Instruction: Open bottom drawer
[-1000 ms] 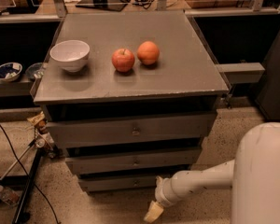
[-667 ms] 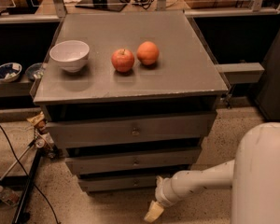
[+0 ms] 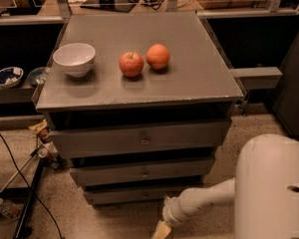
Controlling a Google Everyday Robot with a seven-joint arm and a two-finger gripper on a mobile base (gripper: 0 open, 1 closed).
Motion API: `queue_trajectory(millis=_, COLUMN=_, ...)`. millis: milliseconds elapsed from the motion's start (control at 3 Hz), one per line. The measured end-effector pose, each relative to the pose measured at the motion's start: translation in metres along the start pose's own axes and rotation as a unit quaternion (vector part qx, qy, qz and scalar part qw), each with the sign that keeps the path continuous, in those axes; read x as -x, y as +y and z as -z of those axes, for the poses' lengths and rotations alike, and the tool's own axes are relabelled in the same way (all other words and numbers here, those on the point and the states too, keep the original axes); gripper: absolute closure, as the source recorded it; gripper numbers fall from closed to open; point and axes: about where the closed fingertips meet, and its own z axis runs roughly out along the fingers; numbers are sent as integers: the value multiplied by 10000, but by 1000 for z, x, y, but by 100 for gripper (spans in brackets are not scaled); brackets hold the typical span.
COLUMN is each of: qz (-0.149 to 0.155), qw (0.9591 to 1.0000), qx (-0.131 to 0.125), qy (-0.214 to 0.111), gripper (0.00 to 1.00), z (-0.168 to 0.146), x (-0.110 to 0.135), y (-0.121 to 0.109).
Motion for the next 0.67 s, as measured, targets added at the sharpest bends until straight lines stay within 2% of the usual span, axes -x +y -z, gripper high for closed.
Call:
queue_trajectory(millis=333, qz=-45, qw=9999, qx=-112, qy=-38, gripper=0, z=-2, x=1, y=-7)
queue_trajectory(millis=667, qz=-140, qw=9997, qx=-195, qy=70, gripper=0, z=-25, x=0, y=-33)
